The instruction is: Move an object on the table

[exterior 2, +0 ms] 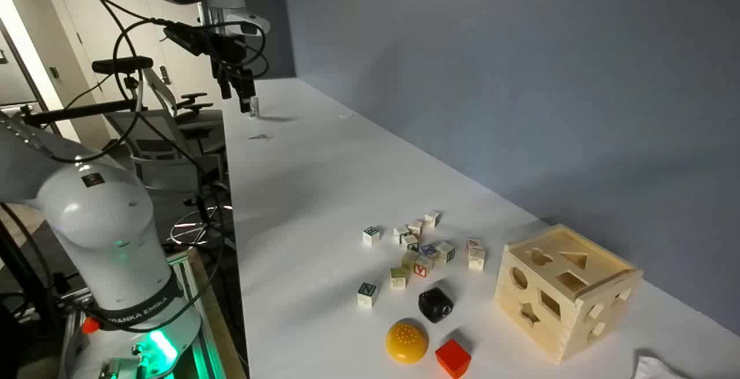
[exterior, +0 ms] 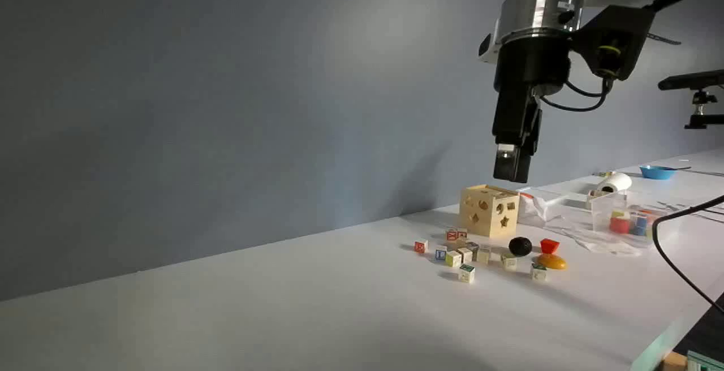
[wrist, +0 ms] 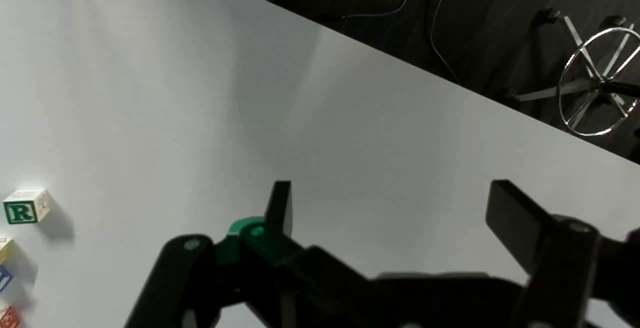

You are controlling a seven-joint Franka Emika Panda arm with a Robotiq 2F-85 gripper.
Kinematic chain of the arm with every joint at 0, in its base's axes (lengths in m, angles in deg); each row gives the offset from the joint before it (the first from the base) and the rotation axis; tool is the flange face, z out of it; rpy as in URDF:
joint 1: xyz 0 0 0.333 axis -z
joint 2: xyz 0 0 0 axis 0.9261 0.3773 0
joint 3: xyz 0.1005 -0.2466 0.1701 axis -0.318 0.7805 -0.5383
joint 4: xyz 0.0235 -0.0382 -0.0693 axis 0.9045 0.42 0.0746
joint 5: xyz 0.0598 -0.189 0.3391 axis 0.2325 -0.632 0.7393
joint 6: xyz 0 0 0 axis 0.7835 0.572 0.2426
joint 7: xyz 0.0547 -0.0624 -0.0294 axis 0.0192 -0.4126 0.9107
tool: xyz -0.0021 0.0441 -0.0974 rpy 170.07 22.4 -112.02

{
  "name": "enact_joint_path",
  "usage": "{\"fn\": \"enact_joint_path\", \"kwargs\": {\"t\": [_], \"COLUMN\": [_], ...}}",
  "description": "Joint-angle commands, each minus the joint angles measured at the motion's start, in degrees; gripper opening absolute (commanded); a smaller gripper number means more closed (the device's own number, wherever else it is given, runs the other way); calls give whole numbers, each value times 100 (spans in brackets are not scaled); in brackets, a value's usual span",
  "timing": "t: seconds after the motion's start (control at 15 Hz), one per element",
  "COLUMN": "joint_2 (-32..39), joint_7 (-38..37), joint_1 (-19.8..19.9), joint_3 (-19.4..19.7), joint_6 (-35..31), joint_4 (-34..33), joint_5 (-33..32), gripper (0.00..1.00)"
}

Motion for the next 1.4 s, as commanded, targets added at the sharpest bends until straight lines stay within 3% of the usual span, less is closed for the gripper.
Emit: {"fn": "enact_joint_path", "kwargs": {"t": [0.0,0.4,0.93,1.33], "joint_2": [-9,16,-482,-834], "joint_7": [55,-33,-782,-872], "joint_1": [107,197,1381,2173], "joint_3": [-74,-68,247,604], "joint_6": [36,-27,-340,-874], "joint_4": [-18,2,752,1255], "joint_5": [54,12,-297,-798], "gripper": [100,100,100,100]}}
